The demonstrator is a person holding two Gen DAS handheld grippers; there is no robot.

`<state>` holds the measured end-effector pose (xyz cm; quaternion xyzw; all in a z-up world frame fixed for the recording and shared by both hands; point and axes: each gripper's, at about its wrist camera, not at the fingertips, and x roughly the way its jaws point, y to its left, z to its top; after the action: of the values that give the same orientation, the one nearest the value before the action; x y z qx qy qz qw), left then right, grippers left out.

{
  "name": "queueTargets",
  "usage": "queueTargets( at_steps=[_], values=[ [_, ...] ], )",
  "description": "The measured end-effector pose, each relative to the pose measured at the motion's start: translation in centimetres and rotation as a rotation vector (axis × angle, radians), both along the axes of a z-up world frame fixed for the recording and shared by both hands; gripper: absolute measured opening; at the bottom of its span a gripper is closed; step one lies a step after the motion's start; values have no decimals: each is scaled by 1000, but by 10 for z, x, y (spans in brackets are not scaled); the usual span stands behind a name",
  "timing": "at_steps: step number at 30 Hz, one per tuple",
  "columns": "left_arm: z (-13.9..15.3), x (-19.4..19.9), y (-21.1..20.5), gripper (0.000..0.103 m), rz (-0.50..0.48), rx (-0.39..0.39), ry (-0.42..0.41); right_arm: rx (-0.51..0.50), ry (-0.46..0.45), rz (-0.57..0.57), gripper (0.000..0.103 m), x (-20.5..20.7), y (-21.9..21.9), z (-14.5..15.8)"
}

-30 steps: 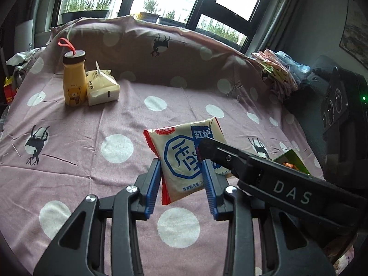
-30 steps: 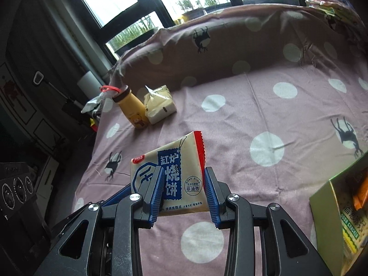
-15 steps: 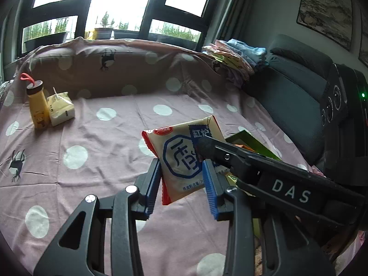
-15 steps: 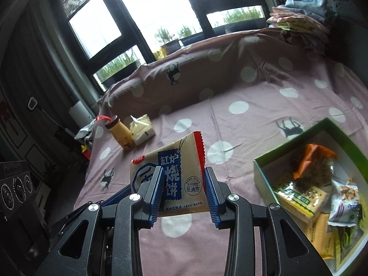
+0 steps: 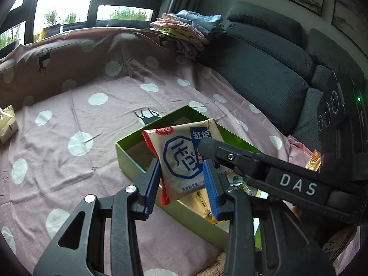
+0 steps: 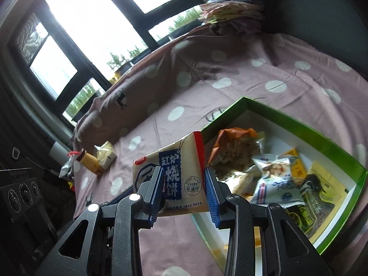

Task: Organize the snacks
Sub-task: 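Lift the biscuit pack and carry it toward the green box, then lower the biscuit pack into the box and open the right tool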

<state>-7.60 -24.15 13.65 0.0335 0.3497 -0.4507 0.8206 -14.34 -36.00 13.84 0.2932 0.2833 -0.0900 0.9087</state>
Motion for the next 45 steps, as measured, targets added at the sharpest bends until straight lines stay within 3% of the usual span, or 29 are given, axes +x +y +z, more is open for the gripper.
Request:
queueTargets(
  at_steps=[13,20,22,24,26,29,34,45],
  values=[
    [-31,3,-68,36,-119,67,120,43,126,-177,39,-20,-57,-28],
    [-40,2,-72,46,-103,89,142,51,191,-228,39,-20,-68,-39],
    [-39,1,-71,51,-108,89,149,49,204,-240,39,-21,-69,-39],
    [-36,0,-68,62,-97,88,140,45,211,-257,44,-24,-70,-38],
    [-32,-2,-63,72,-78,82,123,26,210,-293,58,-29,-71,-35],
    [-24,-3,-56,88,-50,88,106,2,207,-343,60,-38,-72,-28],
    [-7,-10,-39,88,-25,44,51,-70,241,-434,60,-46,-72,-19],
    [-2,-12,-26,88,-16,25,68,-123,246,-458,60,-50,-64,-8]
  ],
)
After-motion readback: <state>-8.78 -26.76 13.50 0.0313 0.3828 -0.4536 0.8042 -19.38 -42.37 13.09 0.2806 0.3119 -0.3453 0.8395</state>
